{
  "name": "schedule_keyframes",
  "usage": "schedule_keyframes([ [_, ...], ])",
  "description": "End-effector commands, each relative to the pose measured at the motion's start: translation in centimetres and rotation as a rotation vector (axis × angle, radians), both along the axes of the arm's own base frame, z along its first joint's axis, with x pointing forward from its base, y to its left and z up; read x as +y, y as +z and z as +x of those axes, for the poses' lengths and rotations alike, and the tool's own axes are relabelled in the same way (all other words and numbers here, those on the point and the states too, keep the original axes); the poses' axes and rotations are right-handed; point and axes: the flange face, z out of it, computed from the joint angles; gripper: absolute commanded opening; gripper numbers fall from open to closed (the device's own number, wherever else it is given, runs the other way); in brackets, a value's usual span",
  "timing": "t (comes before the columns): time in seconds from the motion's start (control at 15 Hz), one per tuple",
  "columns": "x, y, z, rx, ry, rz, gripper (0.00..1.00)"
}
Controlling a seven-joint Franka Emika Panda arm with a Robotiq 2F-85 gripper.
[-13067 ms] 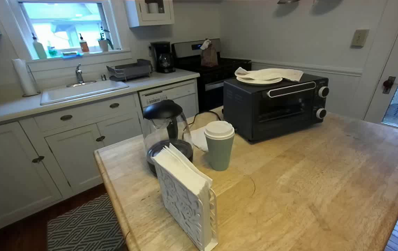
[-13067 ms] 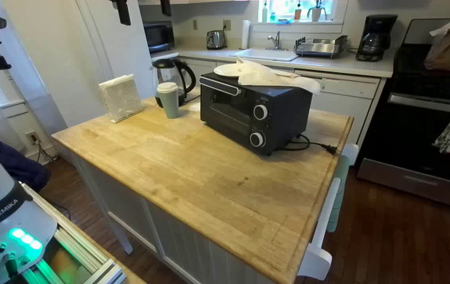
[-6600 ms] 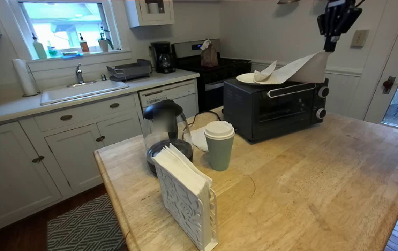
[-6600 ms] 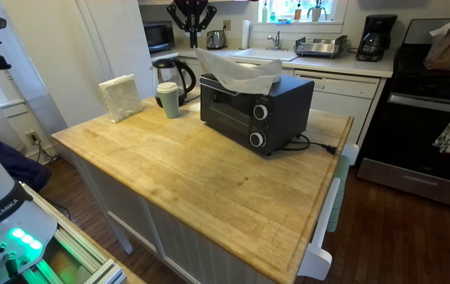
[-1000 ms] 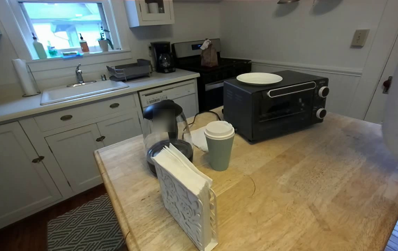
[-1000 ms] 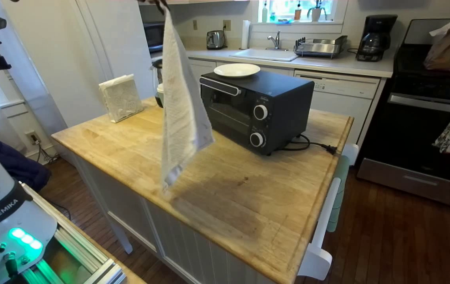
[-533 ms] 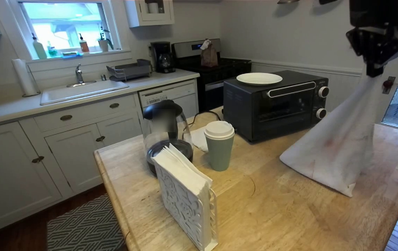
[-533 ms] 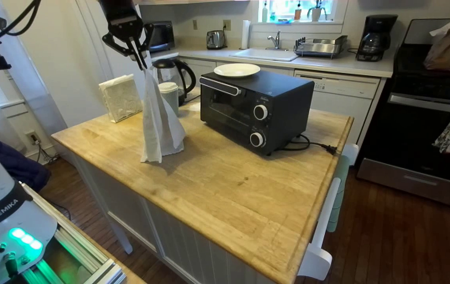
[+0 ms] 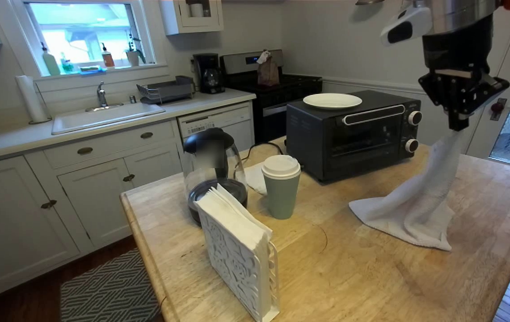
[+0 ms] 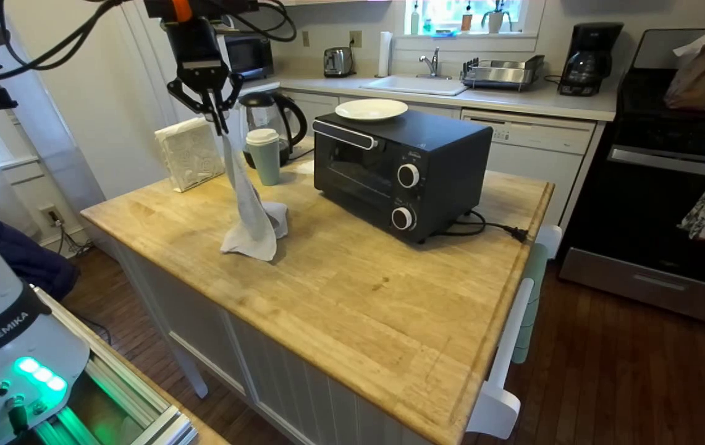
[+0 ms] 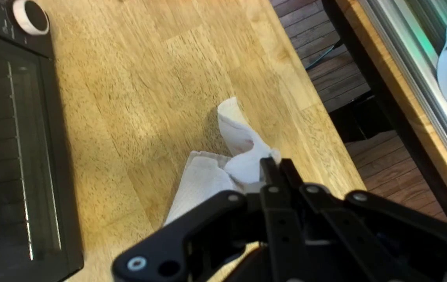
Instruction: Remove the towel from the plate which is on top of the oven and spread it on the table
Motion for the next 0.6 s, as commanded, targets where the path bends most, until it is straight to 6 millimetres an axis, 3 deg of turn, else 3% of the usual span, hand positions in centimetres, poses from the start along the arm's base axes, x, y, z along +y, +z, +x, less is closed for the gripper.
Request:
schedule_keyframes([
  [0.0, 3.2, -0.9, 1.5, -0.033, 0.084, 0.172, 0.01],
  [0.27, 8.6, -2.2, 3.3, -0.113, 0.162, 0.367, 0.01],
  [0.33, 10.0, -2.6, 3.3, -0.102, 0.197, 0.412, 0.29],
  [0.4, 11.0, -2.9, 3.3, -0.090, 0.232, 0.454, 0.31],
  [0.53, 12.3, -2.7, 3.0, -0.060, 0.294, 0.543, 0.44],
])
